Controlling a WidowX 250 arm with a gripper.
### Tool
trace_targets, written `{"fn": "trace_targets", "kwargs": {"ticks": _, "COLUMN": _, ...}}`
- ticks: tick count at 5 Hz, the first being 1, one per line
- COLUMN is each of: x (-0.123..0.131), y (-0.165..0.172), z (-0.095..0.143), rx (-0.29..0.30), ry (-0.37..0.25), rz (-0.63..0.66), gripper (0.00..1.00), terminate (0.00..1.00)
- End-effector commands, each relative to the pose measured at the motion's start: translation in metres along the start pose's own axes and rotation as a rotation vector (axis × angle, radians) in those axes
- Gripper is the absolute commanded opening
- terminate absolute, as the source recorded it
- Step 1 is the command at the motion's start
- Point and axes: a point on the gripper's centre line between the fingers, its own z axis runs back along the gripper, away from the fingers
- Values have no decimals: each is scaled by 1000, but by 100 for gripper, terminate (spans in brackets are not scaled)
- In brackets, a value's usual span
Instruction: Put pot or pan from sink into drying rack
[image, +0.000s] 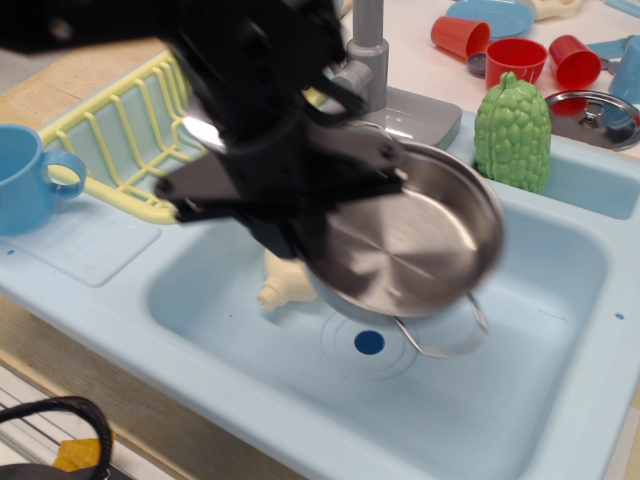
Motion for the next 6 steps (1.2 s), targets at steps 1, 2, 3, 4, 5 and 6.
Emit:
{"fn": "trace_targets", "kwargs": {"ticks": 1, "x": 53, "y": 28, "z": 23, "rx": 1, "ry": -50, "rz": 33, "gripper": 0, "terminate": 0}}
{"fn": "trace_targets", "kwargs": {"ticks": 2, "x": 83, "y": 56, "z": 28, "rx": 33, "ry": -41, "rz": 52, "gripper": 0, "terminate": 0}}
{"fn": "trace_targets", "kwargs": {"ticks": 3, "x": 99, "y": 78, "z": 21, "rx": 31, "ry": -29, "rz": 67, "gripper": 0, "terminate": 0}}
{"fn": "trace_targets", "kwargs": {"ticks": 4, "x": 115, "y": 97, "z": 16, "rx": 20, "ry": -37, "rz": 68, "gripper": 0, "terminate": 0}}
{"fn": "trace_targets", "kwargs": {"ticks": 5, "x": 131, "y": 108, "z": 5, "rx": 12, "ry": -23, "rz": 55, "gripper": 0, "terminate": 0}}
{"fn": "trace_targets", "kwargs": {"ticks": 6, "x": 142, "y": 117, "z": -4, "rx": -8, "ry": -5, "rz": 58, "gripper": 0, "terminate": 0}}
